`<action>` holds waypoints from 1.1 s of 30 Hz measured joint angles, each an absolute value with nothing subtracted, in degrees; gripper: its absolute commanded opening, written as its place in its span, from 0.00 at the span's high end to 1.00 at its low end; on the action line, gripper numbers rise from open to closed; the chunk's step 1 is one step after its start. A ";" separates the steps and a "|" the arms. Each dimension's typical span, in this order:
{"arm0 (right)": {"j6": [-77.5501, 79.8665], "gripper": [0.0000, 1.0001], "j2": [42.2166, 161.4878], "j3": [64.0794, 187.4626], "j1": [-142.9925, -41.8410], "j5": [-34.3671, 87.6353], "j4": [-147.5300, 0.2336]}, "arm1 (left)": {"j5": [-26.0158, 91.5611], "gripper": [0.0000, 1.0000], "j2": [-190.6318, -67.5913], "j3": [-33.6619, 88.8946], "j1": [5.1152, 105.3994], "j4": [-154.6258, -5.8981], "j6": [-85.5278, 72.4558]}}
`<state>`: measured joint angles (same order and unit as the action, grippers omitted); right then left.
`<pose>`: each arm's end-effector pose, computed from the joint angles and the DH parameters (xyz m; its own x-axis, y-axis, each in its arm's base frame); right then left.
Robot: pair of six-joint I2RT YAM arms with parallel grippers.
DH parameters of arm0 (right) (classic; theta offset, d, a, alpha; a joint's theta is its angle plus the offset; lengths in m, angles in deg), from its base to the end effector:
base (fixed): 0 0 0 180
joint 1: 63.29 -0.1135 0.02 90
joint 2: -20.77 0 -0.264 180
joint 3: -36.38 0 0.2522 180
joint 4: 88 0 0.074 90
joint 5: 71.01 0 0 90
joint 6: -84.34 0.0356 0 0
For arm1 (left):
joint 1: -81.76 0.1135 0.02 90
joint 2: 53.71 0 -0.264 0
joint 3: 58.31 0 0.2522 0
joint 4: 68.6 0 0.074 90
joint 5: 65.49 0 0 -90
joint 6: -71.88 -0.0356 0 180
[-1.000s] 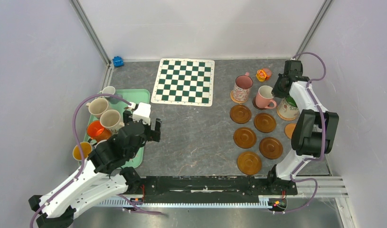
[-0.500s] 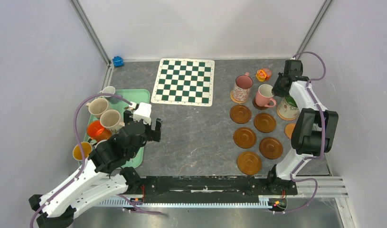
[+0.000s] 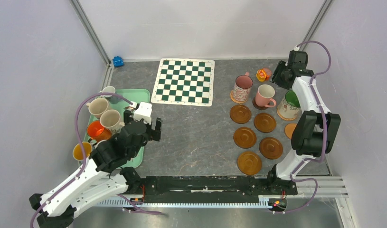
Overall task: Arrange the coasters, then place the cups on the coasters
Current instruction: Place the cup on the coaster, then pick up the cup from the tray.
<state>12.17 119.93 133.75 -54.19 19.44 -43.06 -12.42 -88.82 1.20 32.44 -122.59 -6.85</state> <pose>0.3844 -0.0613 0.2865 -0.6376 0.4122 -0.6508 0.3656 0.9055 0.2153 0.0963 -0.0792 0.3189 -0.3676 0.1880 -0.9108 0.1976 0.9728 0.1210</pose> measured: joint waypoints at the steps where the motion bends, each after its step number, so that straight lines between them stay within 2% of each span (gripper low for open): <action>1: 12.15 0.47 119.69 134.17 -54.34 19.68 -42.87 | -12.63 0.00 -89.02 1.20 32.46 -122.59 -6.85; 8: 11.27 0.44 111.79 132.72 -58.38 21.12 -41.95 | -14.97 0.00 -92.51 1.23 32.46 -123.73 -6.15; 15: 8.89 0.45 94.88 117.55 -71.69 23.90 -46.30 | -18.84 0.00 -98.94 2.93 34.47 -127.45 -2.80; 19: 9.37 0.45 88.25 108.94 -77.44 24.84 -47.96 | -17.16 0.02 -104.18 5.53 42.69 -128.95 -0.01; 23: 10.55 0.46 83.10 102.01 -82.62 25.26 -50.12 | -16.07 0.13 -109.39 8.50 51.93 -130.27 3.71; 27: 11.38 0.46 78.35 97.29 -87.19 25.87 -51.81 | -16.00 0.17 -111.33 11.06 57.90 -130.79 7.56; 33: 11.88 0.45 73.48 92.18 -88.98 27.16 -53.45 | -15.91 0.23 -113.36 16.15 69.77 -131.62 12.30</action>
